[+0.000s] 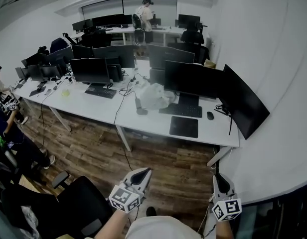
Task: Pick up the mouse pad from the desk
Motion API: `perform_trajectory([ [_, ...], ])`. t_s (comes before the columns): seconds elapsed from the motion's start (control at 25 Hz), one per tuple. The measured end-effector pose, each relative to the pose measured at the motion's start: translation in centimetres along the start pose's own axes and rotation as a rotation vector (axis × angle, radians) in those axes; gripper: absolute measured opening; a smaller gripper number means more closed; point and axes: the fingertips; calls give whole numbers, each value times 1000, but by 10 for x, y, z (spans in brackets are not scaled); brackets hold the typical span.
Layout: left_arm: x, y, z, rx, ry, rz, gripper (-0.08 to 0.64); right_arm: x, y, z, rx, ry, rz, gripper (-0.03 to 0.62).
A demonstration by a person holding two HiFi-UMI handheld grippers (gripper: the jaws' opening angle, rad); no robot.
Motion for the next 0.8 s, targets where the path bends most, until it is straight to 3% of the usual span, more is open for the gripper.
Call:
perform_trajectory([
  [0.52,-9,-31,-1,-3,-7,49,17,15,-29,-6,7,-11,33,206],
  [0.8,-20,-53,-3,-7,0,58,17,19,-43,-4,18,-16,54,245],
])
Point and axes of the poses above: the fingertips, and each gripper's own axes: x forward along the fingers, y to its right, z out of its underside, and after that the axes turned 8 degrees about -x, right-handed
